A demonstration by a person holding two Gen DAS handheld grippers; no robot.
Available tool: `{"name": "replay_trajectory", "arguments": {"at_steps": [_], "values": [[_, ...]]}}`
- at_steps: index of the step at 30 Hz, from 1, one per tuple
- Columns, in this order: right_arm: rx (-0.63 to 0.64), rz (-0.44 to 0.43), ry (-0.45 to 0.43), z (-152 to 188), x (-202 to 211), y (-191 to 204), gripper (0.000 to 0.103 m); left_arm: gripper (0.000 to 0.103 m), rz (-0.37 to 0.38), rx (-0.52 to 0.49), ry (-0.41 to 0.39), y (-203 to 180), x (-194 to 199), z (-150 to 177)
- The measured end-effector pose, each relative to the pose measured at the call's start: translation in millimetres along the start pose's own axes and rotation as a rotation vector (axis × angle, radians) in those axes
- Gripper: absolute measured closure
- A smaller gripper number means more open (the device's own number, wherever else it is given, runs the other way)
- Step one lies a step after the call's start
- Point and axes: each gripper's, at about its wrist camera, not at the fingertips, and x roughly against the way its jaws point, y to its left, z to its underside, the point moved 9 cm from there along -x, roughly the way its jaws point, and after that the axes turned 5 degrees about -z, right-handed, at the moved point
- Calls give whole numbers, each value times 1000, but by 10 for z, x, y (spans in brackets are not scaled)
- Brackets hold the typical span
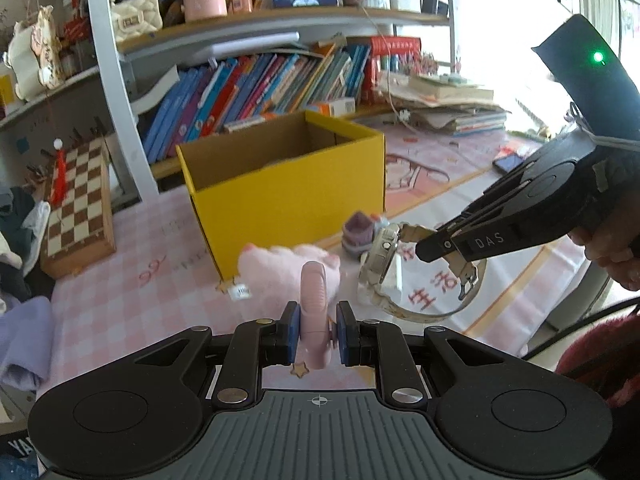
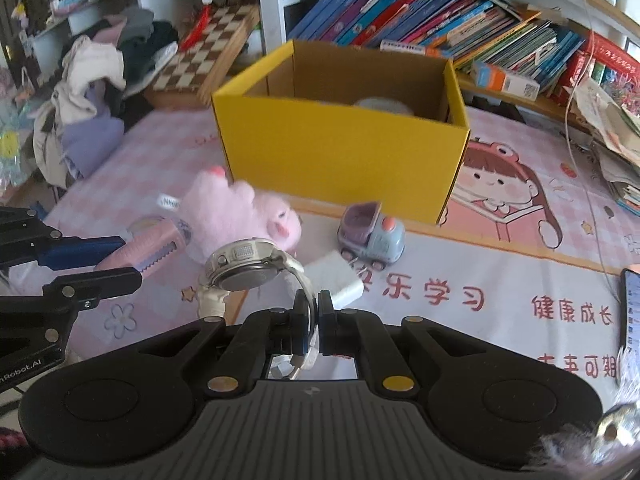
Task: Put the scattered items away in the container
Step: 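Lift the pink lighter with the left tool while the right tool carries the watch over the box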
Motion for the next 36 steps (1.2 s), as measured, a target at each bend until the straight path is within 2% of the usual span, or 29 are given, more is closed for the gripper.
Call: {"name": "replay_trajectory", "arguments": {"at_steps": [18, 30, 36], "values": [[26, -12, -71, -394, 332, -48, 99, 85, 11, -3, -118, 73, 122, -504], [64, -15, -131, -915, 350, -367, 99, 85, -41, 14, -190, 292, -46, -1010], [91, -10, -168, -1258, 286, -601, 99, 85, -73, -6, -205, 375, -257, -1265]]}}
